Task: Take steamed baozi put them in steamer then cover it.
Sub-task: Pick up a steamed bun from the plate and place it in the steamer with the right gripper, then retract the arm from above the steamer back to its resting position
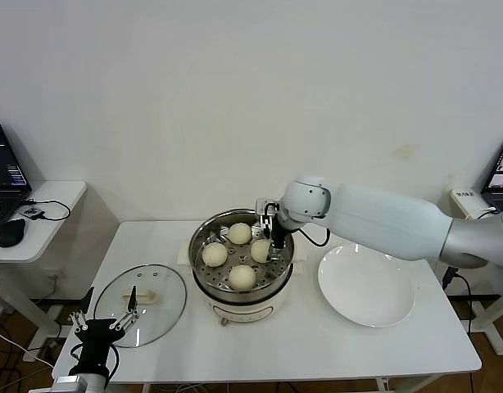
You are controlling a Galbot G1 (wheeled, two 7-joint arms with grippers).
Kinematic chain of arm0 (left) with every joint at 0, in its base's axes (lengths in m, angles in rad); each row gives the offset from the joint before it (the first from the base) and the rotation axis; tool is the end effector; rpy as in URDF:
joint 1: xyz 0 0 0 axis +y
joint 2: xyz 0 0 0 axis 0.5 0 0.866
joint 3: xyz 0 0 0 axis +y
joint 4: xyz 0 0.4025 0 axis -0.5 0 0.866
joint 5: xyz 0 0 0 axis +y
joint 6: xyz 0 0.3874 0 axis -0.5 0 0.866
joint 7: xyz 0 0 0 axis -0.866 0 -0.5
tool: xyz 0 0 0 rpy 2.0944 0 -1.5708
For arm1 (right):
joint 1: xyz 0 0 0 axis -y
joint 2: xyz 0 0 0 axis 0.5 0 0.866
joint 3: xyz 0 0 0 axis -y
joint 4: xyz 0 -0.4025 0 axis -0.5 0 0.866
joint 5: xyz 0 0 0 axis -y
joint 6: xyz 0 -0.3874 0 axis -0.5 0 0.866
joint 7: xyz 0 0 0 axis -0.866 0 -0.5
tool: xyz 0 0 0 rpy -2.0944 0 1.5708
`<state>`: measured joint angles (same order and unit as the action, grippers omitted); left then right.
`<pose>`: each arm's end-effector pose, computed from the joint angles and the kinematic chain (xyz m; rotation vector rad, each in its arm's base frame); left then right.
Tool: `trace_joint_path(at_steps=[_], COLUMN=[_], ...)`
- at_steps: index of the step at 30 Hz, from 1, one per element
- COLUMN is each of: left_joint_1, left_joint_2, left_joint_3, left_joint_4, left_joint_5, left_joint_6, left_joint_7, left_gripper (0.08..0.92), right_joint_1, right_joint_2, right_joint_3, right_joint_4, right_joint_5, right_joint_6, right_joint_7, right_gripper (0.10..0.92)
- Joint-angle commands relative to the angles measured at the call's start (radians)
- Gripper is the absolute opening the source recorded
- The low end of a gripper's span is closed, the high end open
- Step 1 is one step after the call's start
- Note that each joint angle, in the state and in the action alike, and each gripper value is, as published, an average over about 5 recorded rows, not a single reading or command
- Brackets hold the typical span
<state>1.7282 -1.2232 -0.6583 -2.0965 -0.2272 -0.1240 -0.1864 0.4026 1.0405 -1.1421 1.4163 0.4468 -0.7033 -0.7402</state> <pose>0.1445 0.1132 -0.3491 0.1669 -3.1279 -0.2054 0.5827 0.0950 -0.1074 1.2677 -1.6563 1.3308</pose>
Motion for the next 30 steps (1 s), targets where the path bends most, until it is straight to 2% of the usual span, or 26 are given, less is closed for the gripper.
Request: trace_joint_path(at_steps=[1, 3, 5, 9, 12, 17, 21, 26, 30], left_joint_1=[-0.002, -0.005, -0.008, -0.011, -0.012, -0.022, -0.032, -0.048, -0.077], left_joint_2=[0.0, 0.001, 0.001, 0.002, 0.003, 0.003, 0.006, 0.007, 0.01], left_joint_3=[0.0, 0.001, 0.003, 0.008, 0.011, 0.012, 0.009, 0.01, -0.013], left_joint_4=[0.001, 0.002, 0.003, 0.005, 0.009, 0.029, 0.057, 0.095, 0.15], left_joint_5=[0.001, 0.004, 0.008, 0.014, 0.024, 0.055, 0.111, 0.249, 0.475], left_joint_6=[0.003, 0.004, 0.004, 0.005, 0.004, 0.005, 0.01, 0.037, 0.019], left_joint_7=[-0.001, -0.001, -0.001, -0.003, -0.001, -0.003, -0.004, -0.024, -0.022], left_gripper=[0.823, 0.823, 0.823, 0.823, 0.823, 0.823, 0.823, 0.823, 0.823], right_joint_1=[0.039, 0.021, -0.02, -0.189, -0.403, -0.824, -1.248, -1.594, -1.759], right_joint_2=[-0.131, -0.186, -0.25, -0.384, -0.474, -0.543, -0.452, -0.182, 0.052], right_joint_3=[0.076, 0.097, 0.119, 0.226, 0.398, 0.798, 1.242, 1.648, 1.883], right_joint_4=[0.146, 0.2, 0.256, 0.344, 0.397, 0.442, 0.441, 0.431, 0.458], right_joint_5=[0.069, 0.124, 0.205, 0.305, 0.293, 0.222, 0.075, -0.083, -0.159], right_joint_6=[-0.004, 0.02, 0.07, 0.233, 0.364, 0.505, 0.647, 0.781, 0.828], right_joint_7=[0.073, 0.182, 0.361, 0.653, 0.742, 0.793, 0.763, 0.68, 0.609], right_gripper=[0.817, 0.821, 0.822, 0.823, 0.823, 0.823, 0.823, 0.823, 0.823])
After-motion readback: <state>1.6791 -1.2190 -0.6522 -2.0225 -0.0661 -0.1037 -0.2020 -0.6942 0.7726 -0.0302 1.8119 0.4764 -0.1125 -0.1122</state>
